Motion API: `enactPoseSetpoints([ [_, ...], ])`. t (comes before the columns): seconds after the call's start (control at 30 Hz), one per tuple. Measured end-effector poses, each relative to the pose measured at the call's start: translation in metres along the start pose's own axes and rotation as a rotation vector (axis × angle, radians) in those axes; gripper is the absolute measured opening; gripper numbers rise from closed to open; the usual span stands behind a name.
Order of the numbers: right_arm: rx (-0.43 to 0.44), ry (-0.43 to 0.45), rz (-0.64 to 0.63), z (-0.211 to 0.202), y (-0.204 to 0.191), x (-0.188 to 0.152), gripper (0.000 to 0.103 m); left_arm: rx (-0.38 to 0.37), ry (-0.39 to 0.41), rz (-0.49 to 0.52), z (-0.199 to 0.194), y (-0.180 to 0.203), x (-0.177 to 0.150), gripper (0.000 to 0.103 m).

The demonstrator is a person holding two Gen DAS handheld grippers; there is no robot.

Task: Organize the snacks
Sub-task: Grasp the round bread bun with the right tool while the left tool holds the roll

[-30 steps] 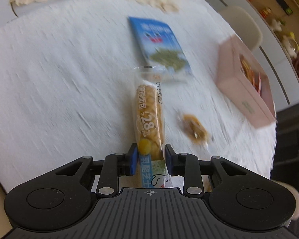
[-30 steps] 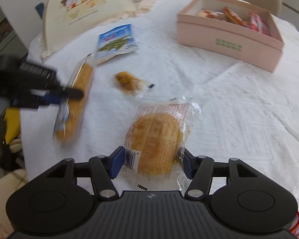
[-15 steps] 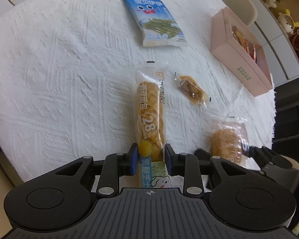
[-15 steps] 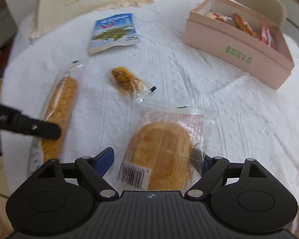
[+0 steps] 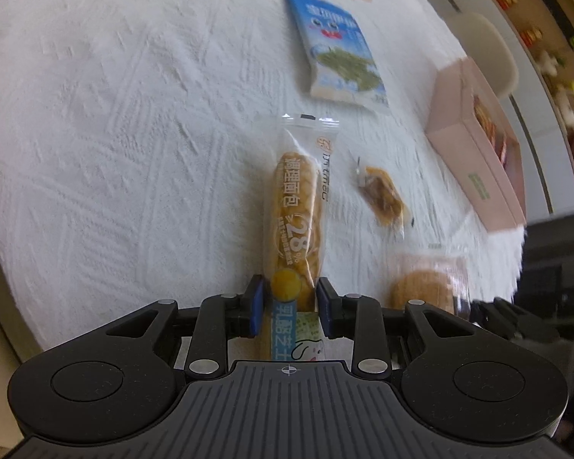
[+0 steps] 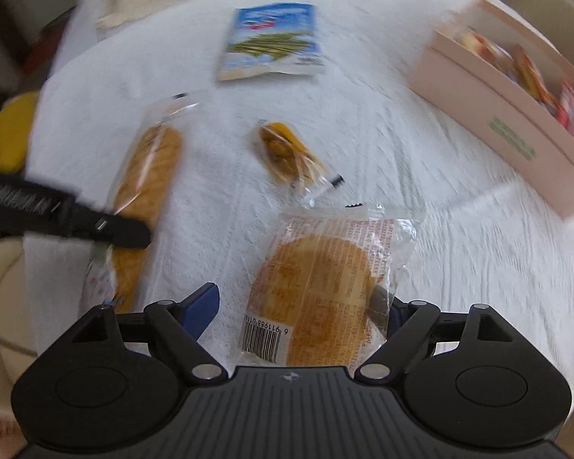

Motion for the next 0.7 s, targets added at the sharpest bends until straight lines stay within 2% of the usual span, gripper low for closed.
enactPoseSetpoints([
  [0.07, 0.014, -0.004, -0.063, 0.001, 0.005, -0.003, 0.084, 0.051, 0.010, -0.080, -0.001, 0.006, 0.001, 0.033],
  [0.17, 0.079, -0.030, -0.146, 0.001, 0.015, -0.004, 0.084, 0.120, 0.001, -0.073, 0.003, 0.022, 0.006, 0.033],
  [0.23, 0.103, -0.015, -0.214, -0.002, 0.021, -0.005, 0.084, 0.157, 0.011, -0.115, 0.005, 0.025, 0.008, 0.034],
  [0.37, 0.140, -0.012, -0.271, -0.005, 0.037, -0.006, 0.084, 0.216, 0.034, -0.184, 0.006, 0.037, 0.001, 0.034],
  [0.53, 0.177, -0.001, -0.298, -0.007, 0.046, -0.010, 0.084, 0.224, 0.038, -0.228, 0.002, 0.043, -0.019, 0.033],
  [0.7, 0.178, 0.001, -0.268, -0.007, 0.047, -0.008, 0.084, 0.190, 0.059, -0.243, -0.008, 0.042, -0.037, 0.033],
])
Point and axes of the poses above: each gripper's, at about its wrist camera, not at the fingertips, and z roughly the way its jaws point, y to its right, x to its top, the point moved 2 cm from there along z, roughly the way its jaws point, and after that the axes turned 13 degrees about z, right-handed, at the moved point
